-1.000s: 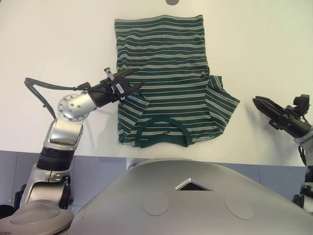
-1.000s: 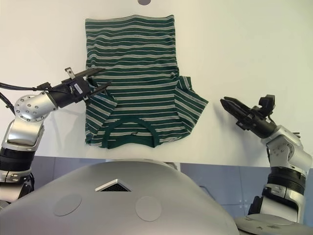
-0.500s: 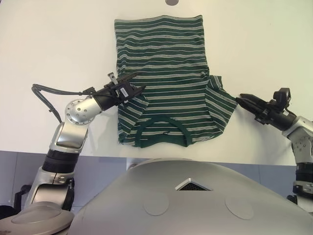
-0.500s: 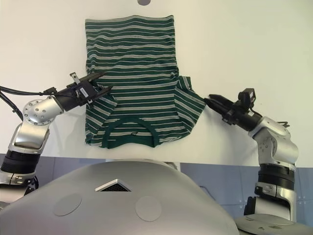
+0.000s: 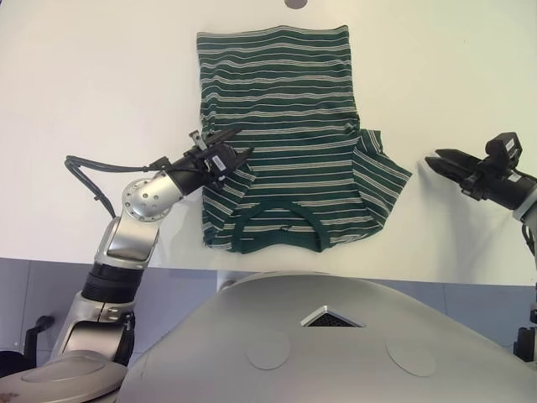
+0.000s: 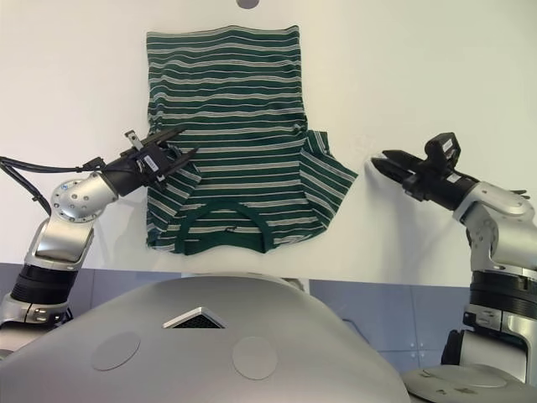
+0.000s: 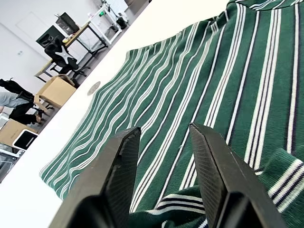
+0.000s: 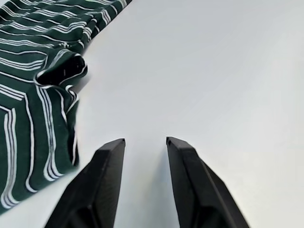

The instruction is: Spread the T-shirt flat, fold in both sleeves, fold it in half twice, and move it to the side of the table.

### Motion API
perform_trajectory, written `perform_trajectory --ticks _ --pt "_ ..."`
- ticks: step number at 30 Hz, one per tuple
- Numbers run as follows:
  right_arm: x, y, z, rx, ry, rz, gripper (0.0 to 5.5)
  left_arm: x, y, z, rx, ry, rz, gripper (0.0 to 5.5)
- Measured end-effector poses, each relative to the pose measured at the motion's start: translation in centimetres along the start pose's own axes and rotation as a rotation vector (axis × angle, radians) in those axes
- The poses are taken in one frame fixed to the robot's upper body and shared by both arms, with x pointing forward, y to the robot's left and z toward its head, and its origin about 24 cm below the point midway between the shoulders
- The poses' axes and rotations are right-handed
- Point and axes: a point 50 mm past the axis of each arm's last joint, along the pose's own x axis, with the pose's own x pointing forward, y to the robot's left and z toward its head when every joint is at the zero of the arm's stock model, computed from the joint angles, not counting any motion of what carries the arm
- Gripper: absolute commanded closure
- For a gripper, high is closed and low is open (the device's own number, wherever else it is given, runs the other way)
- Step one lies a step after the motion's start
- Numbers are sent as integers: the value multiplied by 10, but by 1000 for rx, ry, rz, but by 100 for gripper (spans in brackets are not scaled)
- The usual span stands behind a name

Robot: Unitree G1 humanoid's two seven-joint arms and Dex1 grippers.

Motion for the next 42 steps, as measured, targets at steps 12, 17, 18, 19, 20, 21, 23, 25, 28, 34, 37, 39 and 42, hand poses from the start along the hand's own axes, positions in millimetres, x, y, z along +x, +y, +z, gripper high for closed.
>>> perform_trajectory --ticks 12,17,18,19,20,21,23,25,28,34,37,39,42 --pt "-4 16 -14 87 69 146 387 0 -7 -2 -10 11 -12 361" --pt "2 26 -16 60 95 205 387 0 -11 -2 -13 14 -16 361" --pt "3 27 -17 53 98 211 387 0 -12 -2 -13 16 -16 361" --pt "3 28 -17 44 101 213 387 1 -13 -2 -15 15 -13 361" --pt "4 27 -16 34 104 212 387 1 -13 -2 -18 13 -8 361" --pt "4 27 -16 24 105 210 387 1 -13 -2 -18 13 -6 361" --pt "7 27 -15 9 105 209 387 2 -14 -2 -16 13 -7 361" --pt "7 28 -15 5 102 209 405 2 -14 -1 -16 13 -6 357" --pt "10 28 -16 -3 102 209 458 2 -14 -1 -16 13 -6 357" --pt "11 29 -18 -3 104 215 548 2 -14 -1 -15 13 -5 357" --pt "11 29 -18 -3 102 216 548 2 -14 -2 -16 15 -5 357" --pt "11 29 -17 21 95 219 548 2 -14 -2 -16 14 -5 357" --pt "14 35 -10 69 38 255 548 2 -13 -2 -15 12 -4 357"
